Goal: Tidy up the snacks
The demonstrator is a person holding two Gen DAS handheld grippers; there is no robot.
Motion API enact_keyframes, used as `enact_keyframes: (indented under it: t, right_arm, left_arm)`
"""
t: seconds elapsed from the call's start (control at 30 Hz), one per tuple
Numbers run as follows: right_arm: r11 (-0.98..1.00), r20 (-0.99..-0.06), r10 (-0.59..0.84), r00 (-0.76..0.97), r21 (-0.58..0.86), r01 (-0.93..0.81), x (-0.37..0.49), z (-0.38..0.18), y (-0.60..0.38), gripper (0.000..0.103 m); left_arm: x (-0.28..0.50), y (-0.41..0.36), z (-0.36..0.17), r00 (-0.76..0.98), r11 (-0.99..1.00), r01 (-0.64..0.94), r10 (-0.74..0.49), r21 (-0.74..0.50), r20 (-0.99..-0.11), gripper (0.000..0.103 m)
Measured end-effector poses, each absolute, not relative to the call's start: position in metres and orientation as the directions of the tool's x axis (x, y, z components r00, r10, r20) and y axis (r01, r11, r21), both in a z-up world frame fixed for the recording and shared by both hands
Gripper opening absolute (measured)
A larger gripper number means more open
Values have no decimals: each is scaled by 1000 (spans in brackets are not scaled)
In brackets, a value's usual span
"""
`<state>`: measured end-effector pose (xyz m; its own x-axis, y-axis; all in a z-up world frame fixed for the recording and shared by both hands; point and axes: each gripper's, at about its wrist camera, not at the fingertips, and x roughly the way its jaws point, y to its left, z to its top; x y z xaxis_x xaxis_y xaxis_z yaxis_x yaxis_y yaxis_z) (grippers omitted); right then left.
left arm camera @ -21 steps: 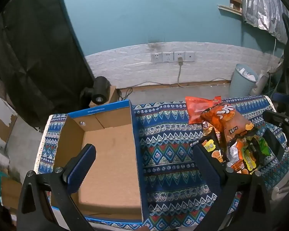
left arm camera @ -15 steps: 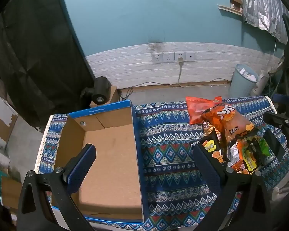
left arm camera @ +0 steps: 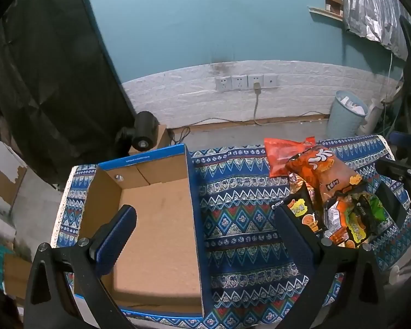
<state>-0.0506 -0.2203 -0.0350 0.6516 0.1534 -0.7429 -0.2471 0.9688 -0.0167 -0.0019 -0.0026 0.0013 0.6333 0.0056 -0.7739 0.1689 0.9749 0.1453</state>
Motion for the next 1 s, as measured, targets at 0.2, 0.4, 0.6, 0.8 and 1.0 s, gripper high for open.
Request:
enact_keyframes:
  t: [0.2,0.4,0.6,0.8,1.0]
  right_arm:
    - [972,-739,158,655,1,-233,-53,-32,-229,80]
    - [973,-746,163,646,12,-231,-52,-33,-229,80]
    - [973,-741,161,652,8,-231,-53,-33,-228,80]
    - [973,-741,162,652,9,-231,-54,-32,-227,80]
    - [973,-741,161,652,9,-230,-53,-32,-227,80]
  left_arm:
    - [-3,-3,1,632,975,169,4,143,-775,102]
    - [-4,-3,0,633,975,169,4,143,-774,102]
    - [-3,-3,0,632,975,169,4,143,-775,102]
    - [-5,-3,0,631,975,170,3,142,-776,102]
    - [-7,-5,-1,630,975,172,3,143,-776,102]
